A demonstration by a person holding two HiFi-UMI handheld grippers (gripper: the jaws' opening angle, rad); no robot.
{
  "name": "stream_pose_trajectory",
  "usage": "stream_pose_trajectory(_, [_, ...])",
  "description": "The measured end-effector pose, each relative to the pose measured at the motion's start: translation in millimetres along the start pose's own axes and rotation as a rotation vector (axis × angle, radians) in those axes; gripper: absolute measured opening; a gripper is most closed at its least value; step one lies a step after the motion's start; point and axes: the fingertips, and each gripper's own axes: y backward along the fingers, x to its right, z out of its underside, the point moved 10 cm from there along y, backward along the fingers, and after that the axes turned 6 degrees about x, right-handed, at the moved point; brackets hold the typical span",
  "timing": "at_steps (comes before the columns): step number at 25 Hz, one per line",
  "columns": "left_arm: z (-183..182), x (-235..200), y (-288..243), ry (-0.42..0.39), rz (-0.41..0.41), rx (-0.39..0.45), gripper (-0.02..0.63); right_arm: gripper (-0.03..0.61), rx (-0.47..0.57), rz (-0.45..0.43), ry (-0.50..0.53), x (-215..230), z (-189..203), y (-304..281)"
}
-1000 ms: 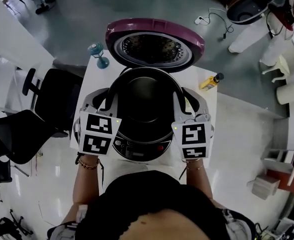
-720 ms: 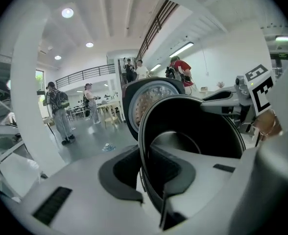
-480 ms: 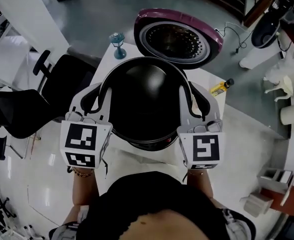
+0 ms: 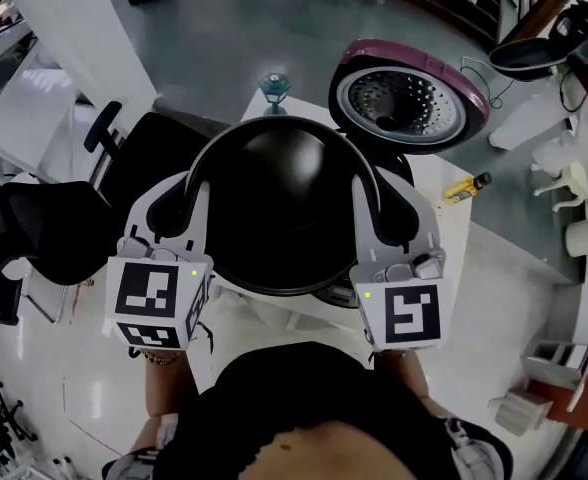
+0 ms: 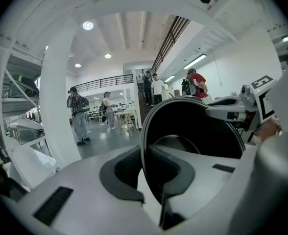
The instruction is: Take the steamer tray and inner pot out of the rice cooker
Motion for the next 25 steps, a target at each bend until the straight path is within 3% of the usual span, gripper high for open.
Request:
stream_pose_trajectory(7, [10,-91,-10,-0.051,0.085,-0.082,0.035,0.044,-0.052,0.087,-0.052,-73,0,-48])
stream_pose_trajectory(11, [47,-126,-25,-0.057,0.169,-0.170,0.034,0.044,-0.219,0.151,-0.133,-114,36,-58])
stream_pose_trajectory(17, [107,-153,-57,-0.059,0.332,-0.335,0.029,0.041,-0.382,0.233,-0.300,-161,89,-62])
stream_pose_trajectory(25, [174,-150,-104,-0.082,0.541,-0.483,0.029,0.038,-0.564,0.353,-0.396,-186,146,-55])
